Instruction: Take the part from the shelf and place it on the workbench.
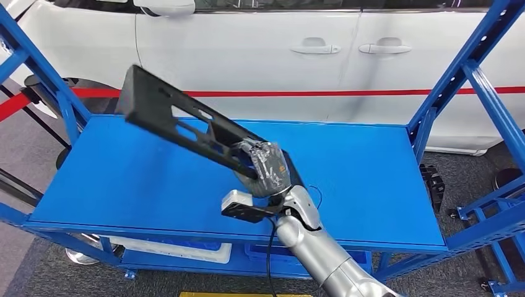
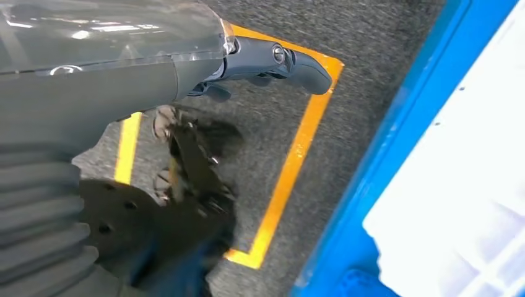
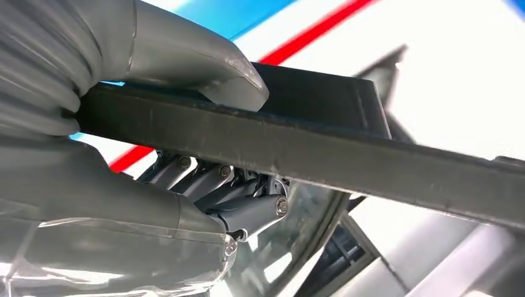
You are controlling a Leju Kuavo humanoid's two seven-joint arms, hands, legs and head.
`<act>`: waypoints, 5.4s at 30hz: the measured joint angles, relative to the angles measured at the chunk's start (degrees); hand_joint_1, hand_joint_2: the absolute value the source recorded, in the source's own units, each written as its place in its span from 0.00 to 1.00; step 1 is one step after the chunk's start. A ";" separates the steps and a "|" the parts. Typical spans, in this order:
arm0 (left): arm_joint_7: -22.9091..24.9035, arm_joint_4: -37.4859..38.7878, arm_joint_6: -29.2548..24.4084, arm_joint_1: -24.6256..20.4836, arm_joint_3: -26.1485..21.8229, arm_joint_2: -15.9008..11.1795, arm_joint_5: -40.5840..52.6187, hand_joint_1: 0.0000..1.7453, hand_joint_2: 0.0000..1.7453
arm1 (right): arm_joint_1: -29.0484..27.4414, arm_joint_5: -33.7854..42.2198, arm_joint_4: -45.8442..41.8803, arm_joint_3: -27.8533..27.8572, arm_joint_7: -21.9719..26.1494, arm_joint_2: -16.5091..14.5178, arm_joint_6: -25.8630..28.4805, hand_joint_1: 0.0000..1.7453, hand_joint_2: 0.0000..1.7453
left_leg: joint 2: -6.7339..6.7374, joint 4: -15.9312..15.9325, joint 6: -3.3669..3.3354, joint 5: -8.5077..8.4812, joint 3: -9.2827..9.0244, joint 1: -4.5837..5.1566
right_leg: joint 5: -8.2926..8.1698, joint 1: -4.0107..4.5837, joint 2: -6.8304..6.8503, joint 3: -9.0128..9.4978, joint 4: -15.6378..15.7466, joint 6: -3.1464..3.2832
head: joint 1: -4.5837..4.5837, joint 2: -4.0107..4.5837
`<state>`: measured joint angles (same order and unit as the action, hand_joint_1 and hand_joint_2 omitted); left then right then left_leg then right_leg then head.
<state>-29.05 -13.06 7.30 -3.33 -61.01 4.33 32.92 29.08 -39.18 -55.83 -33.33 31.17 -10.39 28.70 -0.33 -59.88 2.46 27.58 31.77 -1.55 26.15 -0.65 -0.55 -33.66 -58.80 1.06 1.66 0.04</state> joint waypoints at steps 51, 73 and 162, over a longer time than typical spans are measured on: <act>-0.27 0.20 2.90 -0.79 -2.22 -1.98 4.83 0.00 1.00 | -17.57 51.33 -48.98 3.44 8.61 15.07 -57.92 0.98 1.00 | 0.34 0.31 -1.37 -2.70 4.07 1.35 | 2.74 0.12 0.60 3.03 0.04 0.12 | 0.02 0.00; 0.14 0.21 3.15 -1.47 -1.14 -1.68 6.62 0.00 1.00 | -18.55 49.49 -51.45 3.30 8.60 17.54 -54.95 0.98 1.00 | 0.95 4.01 -3.99 -2.73 0.14 1.70 | 5.61 -0.67 0.66 -5.59 -15.54 -2.48 | -0.09 0.00; 1.00 0.23 1.22 -2.22 2.69 -1.45 9.83 0.00 1.00 | -18.64 43.86 -45.55 -2.64 8.53 17.57 -61.69 0.98 1.00 | 0.01 3.31 -3.74 -2.37 0.45 1.55 | 8.70 -0.06 1.29 -2.50 -10.64 -1.33 | 0.39 0.00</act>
<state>-28.05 -12.83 8.52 -5.54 -58.31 2.89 42.75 10.45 4.68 -101.38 -35.97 39.70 7.18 -33.00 -0.32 -56.57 -1.28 25.21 32.22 0.00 34.85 -0.72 0.74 -36.15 -69.44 -0.27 2.05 0.04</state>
